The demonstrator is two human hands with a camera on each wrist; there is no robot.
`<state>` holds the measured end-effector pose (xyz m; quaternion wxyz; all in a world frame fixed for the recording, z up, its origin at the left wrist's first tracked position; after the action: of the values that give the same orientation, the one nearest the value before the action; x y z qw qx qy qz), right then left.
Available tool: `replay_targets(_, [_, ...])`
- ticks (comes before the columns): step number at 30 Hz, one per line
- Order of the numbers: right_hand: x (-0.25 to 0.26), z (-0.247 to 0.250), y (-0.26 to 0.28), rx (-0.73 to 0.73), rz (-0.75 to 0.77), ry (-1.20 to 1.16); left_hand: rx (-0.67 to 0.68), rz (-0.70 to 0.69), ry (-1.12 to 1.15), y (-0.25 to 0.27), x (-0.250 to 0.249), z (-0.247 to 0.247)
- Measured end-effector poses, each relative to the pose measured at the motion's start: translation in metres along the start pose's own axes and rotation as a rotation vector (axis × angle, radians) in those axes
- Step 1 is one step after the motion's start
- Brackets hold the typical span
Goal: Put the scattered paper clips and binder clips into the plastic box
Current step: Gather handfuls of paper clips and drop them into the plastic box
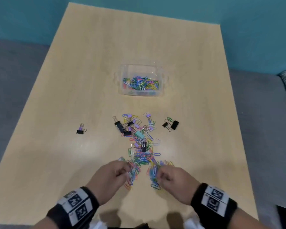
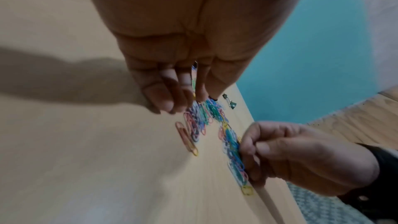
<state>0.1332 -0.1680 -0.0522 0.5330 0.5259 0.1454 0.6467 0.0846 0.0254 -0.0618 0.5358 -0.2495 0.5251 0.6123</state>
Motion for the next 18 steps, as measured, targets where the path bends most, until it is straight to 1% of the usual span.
replay_targets(1, [0.006,0.003,-0.002,-0.093,0.008,-0.048,-0.082,-0.057,-0.128,-0.003,-0.009,0.006])
replay_targets(3, [0.013,0.015,0.005,-0.335,0.049,-0.005,-0.201,-0.211,-0.431,-0.004,-0.031,0.016])
replay_targets(4, [0.012,0.018,0.011,-0.442,0.061,0.072,-0.215,-0.25,-0.539,-0.001,-0.037,0.016])
replay_targets(5, [0.007,0.016,0.016,-0.507,0.045,0.166,-0.196,-0.245,-0.62,0.002,-0.036,0.012])
replay_targets(6, [0.001,0.011,0.019,-0.522,0.008,0.254,-0.155,-0.226,-0.691,0.004,-0.031,0.005])
replay_targets(8, [-0.008,-0.006,0.017,-0.475,-0.072,0.377,-0.051,-0.187,-0.825,0.008,-0.024,-0.015])
replay_targets(10, [-0.004,-0.019,0.012,-0.445,-0.089,0.442,-0.006,-0.204,-0.891,0.006,-0.021,-0.034])
replay_targets(13, [0.016,-0.02,0.002,-0.466,-0.067,0.462,-0.049,-0.233,-0.91,-0.007,-0.028,-0.043])
replay_targets(18, [0.043,-0.011,-0.015,-0.549,-0.008,0.503,-0.14,-0.221,-0.95,-0.027,-0.049,-0.033])
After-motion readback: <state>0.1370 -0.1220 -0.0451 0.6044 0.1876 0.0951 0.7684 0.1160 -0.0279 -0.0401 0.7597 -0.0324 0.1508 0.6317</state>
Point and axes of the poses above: each hand's wrist, its own y-axis away from the middle knuckle, its own z-axis out of the back of the hand, x = y × z, the point moved 9 cm from there along -y, towards the middle knuckle, and after that the axes turned 13 degrees about -z, right-handed, at the moved point
